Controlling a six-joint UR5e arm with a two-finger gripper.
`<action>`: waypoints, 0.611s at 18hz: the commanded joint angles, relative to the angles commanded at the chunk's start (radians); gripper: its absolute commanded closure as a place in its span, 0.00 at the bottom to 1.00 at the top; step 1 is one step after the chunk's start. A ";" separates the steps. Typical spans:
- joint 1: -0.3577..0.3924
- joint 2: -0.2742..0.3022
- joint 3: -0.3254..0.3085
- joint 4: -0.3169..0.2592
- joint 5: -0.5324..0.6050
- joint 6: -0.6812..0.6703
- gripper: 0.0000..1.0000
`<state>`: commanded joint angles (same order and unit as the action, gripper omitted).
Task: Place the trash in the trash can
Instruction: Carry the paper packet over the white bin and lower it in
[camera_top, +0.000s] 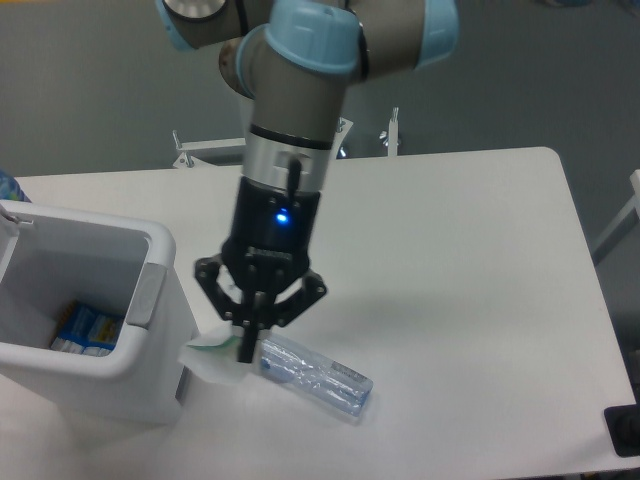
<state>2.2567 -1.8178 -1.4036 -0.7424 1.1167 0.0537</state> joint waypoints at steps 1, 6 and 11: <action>-0.012 0.008 0.002 0.000 0.000 -0.003 1.00; -0.083 0.019 0.014 0.006 -0.003 -0.002 1.00; -0.114 0.038 0.014 0.005 -0.064 -0.005 1.00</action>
<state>2.1430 -1.7794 -1.3897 -0.7378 1.0524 0.0491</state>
